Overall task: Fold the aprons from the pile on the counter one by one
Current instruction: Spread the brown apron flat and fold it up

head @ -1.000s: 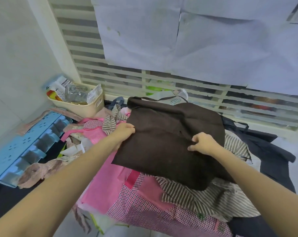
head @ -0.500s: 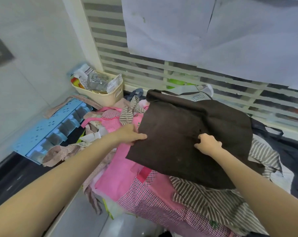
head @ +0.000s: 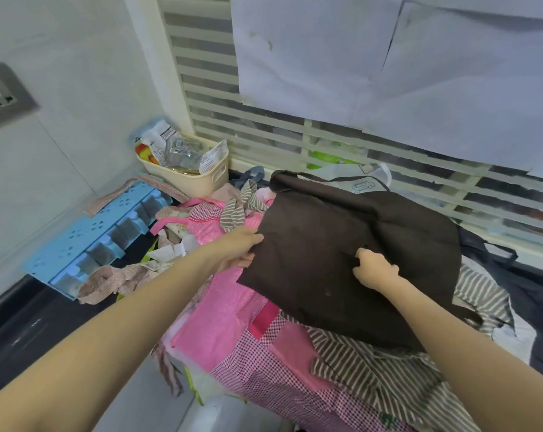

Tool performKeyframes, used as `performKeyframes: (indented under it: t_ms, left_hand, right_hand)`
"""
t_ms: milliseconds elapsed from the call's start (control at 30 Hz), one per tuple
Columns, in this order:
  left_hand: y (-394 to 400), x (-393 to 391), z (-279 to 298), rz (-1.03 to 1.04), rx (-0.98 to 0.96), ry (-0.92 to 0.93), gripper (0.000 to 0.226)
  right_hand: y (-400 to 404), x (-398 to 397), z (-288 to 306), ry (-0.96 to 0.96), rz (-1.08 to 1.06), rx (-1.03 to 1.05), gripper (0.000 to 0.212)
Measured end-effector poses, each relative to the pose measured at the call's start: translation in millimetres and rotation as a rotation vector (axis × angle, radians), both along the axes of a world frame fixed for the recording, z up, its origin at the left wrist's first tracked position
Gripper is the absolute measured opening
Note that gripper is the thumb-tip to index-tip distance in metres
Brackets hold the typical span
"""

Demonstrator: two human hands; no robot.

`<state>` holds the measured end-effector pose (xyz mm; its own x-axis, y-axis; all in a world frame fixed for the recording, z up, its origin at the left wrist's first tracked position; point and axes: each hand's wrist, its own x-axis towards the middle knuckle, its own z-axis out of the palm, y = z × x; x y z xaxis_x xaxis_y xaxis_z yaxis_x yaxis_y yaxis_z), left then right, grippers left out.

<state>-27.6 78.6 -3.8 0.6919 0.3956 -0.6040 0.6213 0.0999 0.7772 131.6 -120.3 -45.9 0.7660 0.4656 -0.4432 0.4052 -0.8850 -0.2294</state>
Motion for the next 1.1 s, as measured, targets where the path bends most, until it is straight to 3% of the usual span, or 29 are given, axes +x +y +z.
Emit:
performKeyframes:
  t_ms: [167,300,467,600,700,833,900,1000,1100]
  left_hand:
    - [1,-12,-9,-0.132,0.137,0.028,0.021]
    - [-7,-18,-20,-0.386,0.603,0.154,0.028]
    - [5,-9,-10,-0.436,0.847,0.233,0.033]
    - [-24,23,3,-0.496,1.212,0.041,0.051]
    - [-61,56,2,-0.718,1.258,-0.054,0.055]
    - [-91,92,-17,-1.055,1.291,0.091,0.055]
    - [-90,101,-26,-1.137,1.298,0.209,0.058]
    - [-86,109,-34,-1.193,1.358,0.297,0.054]
    - [-81,115,-41,-1.192,1.324,0.341,0.038]
  right_hand:
    - [-9,0,-3,-0.152,-0.079,0.066,0.024]
    - [-9,-7,-15,-0.164,-0.098,0.112,0.026]
    - [-26,-13,-18,-0.340,-0.036,0.194,0.032]
    - [-63,2,-13,-0.268,-0.192,0.157,0.035]
    - [-99,15,-14,-0.193,-0.348,0.083,0.038]
    - [-151,26,-25,0.032,-0.506,-0.013,0.069]
    - [-164,23,-28,0.206,-0.536,0.055,0.078]
    - [-170,19,-34,0.277,-0.617,0.371,0.057]
    - [-160,18,-32,0.064,-0.509,0.555,0.019]
